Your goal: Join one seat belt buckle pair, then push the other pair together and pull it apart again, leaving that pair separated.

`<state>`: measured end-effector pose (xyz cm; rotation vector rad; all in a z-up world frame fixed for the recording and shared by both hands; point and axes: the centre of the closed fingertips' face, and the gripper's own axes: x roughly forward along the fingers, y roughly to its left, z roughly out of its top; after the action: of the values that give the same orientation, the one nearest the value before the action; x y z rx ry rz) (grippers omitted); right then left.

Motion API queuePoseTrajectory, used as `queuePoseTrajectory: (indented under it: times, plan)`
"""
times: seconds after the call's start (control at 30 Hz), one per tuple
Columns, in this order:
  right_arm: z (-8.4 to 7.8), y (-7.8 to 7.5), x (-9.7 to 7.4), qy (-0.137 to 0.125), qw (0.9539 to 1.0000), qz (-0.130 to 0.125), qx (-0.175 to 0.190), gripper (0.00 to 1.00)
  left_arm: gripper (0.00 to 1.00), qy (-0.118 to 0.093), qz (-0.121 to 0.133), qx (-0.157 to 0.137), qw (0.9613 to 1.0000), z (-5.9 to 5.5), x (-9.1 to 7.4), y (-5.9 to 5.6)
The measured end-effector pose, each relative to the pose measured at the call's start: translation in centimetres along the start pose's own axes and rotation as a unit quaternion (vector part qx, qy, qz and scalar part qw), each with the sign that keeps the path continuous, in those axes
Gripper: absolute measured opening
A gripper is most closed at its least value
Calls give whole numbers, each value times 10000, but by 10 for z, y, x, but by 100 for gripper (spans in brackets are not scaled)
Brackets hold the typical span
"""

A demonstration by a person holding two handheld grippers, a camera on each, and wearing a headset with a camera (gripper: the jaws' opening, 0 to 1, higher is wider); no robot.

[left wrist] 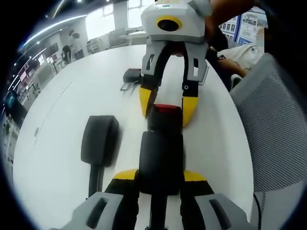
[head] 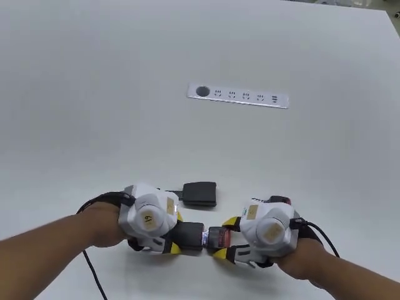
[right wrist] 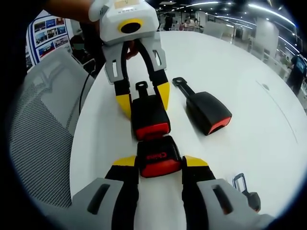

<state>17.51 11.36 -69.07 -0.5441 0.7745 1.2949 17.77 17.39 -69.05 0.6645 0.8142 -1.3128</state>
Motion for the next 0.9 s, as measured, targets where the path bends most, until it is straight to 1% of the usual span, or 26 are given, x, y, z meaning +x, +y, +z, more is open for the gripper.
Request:
queuePoseTrajectory:
  times: [0.07,0.1,0.17,0.33,0.43,0.57,0.63,0.7,0.9]
  plan:
    - [-1,0,-1,-7,9999,-8,-108,33,33,-29,-25,41,10000,0,0,0]
    - [-1,0,-1,-18,9999,-11,-106,33,33,-50,-34,80,9999,1,0,0]
    - [-2,2,-2,-75,9999,-30,-133,33,33,-143,-47,89,9998,-1,-1,0]
    - [-4,4,-4,-342,9993,-36,-161,33,33,-305,-80,89,9995,-2,-1,-1]
    - [-4,4,-3,-420,9989,-43,-178,33,33,-398,-95,92,9991,-2,0,-1]
    - [-3,4,-4,-545,9984,-35,-172,32,33,-478,-121,92,9987,-3,1,-1]
    - [-2,8,-5,-579,9981,-47,-214,32,33,-502,-134,64,9986,-3,1,-1]
    - [-1,6,-4,-611,9979,-55,-193,32,32,-515,-141,46,9986,-4,1,0]
    - [2,6,-7,-729,9972,-71,-150,32,32,-631,-125,-4,9979,-2,0,-2]
